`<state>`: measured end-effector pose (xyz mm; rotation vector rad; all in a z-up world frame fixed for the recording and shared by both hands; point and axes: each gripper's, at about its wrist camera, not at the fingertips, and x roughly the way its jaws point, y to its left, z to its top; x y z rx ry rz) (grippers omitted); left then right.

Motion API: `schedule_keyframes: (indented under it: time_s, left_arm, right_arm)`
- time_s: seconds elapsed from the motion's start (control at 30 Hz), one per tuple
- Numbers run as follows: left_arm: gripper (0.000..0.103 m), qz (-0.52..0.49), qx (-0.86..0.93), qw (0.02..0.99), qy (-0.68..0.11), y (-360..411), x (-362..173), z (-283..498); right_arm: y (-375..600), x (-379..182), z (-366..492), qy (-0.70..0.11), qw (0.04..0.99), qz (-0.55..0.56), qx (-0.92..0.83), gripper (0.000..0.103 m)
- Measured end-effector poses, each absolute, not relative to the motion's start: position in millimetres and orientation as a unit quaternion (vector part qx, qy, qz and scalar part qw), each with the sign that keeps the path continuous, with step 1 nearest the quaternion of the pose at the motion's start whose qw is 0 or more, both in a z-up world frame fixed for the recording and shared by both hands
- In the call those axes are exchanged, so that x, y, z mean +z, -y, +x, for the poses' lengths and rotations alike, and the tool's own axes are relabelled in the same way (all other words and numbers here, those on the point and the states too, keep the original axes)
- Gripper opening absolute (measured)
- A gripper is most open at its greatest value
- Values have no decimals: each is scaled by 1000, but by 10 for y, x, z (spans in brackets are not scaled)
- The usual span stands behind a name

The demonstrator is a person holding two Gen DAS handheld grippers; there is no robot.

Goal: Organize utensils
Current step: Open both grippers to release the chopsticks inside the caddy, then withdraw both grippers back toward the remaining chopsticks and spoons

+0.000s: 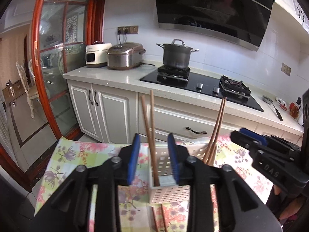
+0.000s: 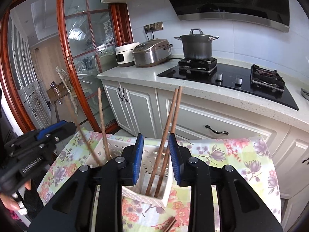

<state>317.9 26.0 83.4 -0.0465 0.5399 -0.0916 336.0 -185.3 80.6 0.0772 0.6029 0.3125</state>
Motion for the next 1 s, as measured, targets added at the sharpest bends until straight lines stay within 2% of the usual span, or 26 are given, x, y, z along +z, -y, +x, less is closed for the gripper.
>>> schedule_keyframes:
  time_s: [0.1,0.17,0.23,0.4,0.47,0.57,0.8,0.93,1.0]
  left_arm:
    - [43,-20,-38,965,-257,-294,846,3011]
    - [60,-13,-31,968,-247,-303,839,2878]
    - [70,-8,-22,972,-236,-294,832,2765]
    - [82,-4,-21,972,-235,-297,700,2456]
    - [88,-3,-17,972,-233,-308,639,2344]
    - [92,-3,-8,972,-236,-336,528,2196]
    - [94,-20,-3,966,-258,-398,230,1966]
    - [94,-17,0,965,-261,-369,82,1887]
    - [94,-10,6,966,-258,-338,26,1832]
  right_arm:
    - [1888,804,3215,-293,944,31,150,28]
    - [1908,790,3094,-291,944,30,150,28]
    - [1935,768,2984,-289,945,32,153,28]
    - [1960,658,2728,-295,942,37,157,28]
    - [1971,602,2638,-298,941,38,155,34]
    - [1979,508,2487,-297,942,34,154,49]
    - [1956,214,2228,-316,934,29,165,61]
    - [1888,14,2101,-327,931,7,163,64]
    - [1879,-67,2049,-329,930,8,163,72]
